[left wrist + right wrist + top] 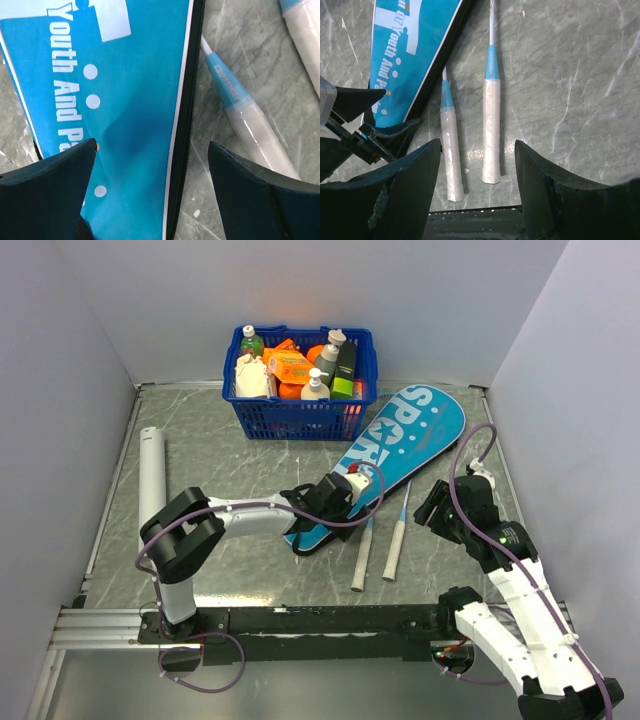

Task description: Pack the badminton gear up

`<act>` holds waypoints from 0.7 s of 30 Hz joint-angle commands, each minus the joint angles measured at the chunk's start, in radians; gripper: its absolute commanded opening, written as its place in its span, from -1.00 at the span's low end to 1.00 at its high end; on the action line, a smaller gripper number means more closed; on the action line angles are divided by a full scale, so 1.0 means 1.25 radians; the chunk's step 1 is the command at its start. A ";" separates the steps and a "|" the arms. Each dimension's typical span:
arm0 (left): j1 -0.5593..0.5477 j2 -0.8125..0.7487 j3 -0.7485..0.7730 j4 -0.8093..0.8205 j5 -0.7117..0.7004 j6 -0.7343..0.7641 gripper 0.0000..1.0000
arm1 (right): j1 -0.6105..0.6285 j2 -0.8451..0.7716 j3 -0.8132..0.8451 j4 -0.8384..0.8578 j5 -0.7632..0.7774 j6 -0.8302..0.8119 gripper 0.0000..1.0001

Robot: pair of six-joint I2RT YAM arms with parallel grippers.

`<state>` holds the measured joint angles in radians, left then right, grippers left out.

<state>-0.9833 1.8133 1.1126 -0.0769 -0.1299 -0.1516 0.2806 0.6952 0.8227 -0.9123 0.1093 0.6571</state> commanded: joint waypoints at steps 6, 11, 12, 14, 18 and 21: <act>-0.001 0.037 -0.006 0.091 0.003 0.033 0.60 | -0.005 -0.003 -0.020 0.017 -0.016 0.004 0.34; 0.005 0.053 -0.008 0.090 -0.005 0.050 0.42 | -0.005 0.002 -0.030 0.025 -0.015 0.003 0.35; 0.011 0.054 -0.008 0.090 -0.005 0.051 0.38 | -0.005 0.005 -0.031 0.029 -0.015 0.002 0.34; 0.017 0.056 -0.008 0.087 0.002 0.056 0.22 | -0.005 0.006 -0.036 0.035 -0.020 0.002 0.34; 0.023 0.048 0.008 0.064 0.023 0.060 -0.19 | -0.005 0.012 -0.043 0.041 -0.015 0.000 0.33; 0.023 0.028 0.023 0.040 0.040 0.065 -0.43 | -0.005 0.018 -0.052 0.050 -0.005 -0.004 0.33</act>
<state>-0.9604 1.8729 1.1042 -0.0010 -0.1112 -0.0872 0.2806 0.7105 0.7765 -0.8860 0.0853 0.6563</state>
